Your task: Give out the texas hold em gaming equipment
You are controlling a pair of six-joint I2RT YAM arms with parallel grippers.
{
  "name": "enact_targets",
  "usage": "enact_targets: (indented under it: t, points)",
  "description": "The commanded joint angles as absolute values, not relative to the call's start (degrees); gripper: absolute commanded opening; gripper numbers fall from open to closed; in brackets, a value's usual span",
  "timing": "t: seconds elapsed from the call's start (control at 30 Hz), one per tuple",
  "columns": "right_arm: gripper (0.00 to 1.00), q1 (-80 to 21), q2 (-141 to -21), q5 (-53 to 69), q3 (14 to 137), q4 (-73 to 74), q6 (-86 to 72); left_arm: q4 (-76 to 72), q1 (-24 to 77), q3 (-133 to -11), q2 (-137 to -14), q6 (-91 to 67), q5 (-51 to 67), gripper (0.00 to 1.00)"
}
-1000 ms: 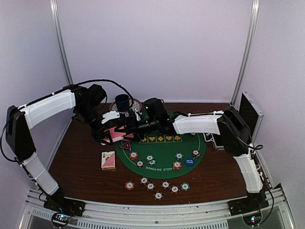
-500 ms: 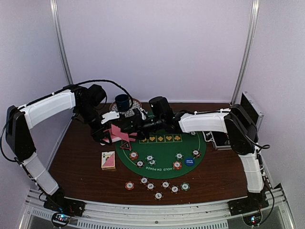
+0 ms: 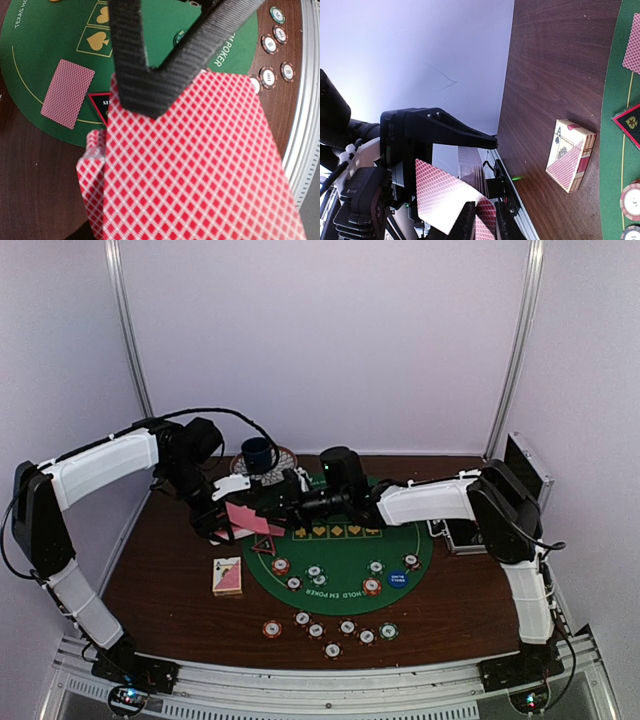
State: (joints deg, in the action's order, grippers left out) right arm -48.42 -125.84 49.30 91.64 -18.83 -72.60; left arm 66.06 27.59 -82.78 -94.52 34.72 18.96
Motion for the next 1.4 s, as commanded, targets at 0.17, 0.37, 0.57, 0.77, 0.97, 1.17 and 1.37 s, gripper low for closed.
enact_targets:
  t: [0.17, 0.37, 0.57, 0.77, 0.97, 1.17, 1.37]
  points:
    - [0.05, -46.87, -122.96, 49.55, 86.15, -37.90, -85.75, 64.78, 27.77, -82.40, -94.30, 35.59, 19.25, 0.00]
    - [0.00, -46.46, -123.01, 48.73, 84.24, -43.92, -90.99, 64.78, 27.77, -82.15, -94.29, 35.58, 18.87, 0.00]
    - [0.00, -44.86, -121.81, 48.32, 82.20, -47.03, -92.95, 64.78, 27.77, -81.99, -94.39, 35.56, 18.68, 0.00]
    - [0.00, -40.39, -120.03, 49.82, 80.63, -43.13, -89.89, 64.79, 27.77, -81.84, -94.07, 35.68, 17.83, 0.00]
    - [0.00, -32.87, -118.61, 51.88, 82.44, -29.62, -79.53, 64.90, 27.77, -81.82, -93.94, 35.86, 17.06, 0.00]
    - [0.00, -26.06, -121.57, 50.04, 92.59, -4.76, -61.26, 65.44, 27.77, -82.18, -93.73, 35.91, 18.05, 0.00]
    - [0.00, -22.31, -131.61, 48.50, 104.42, 3.56, -56.77, 66.22, 27.77, -82.81, -93.98, 35.95, 18.27, 0.00]
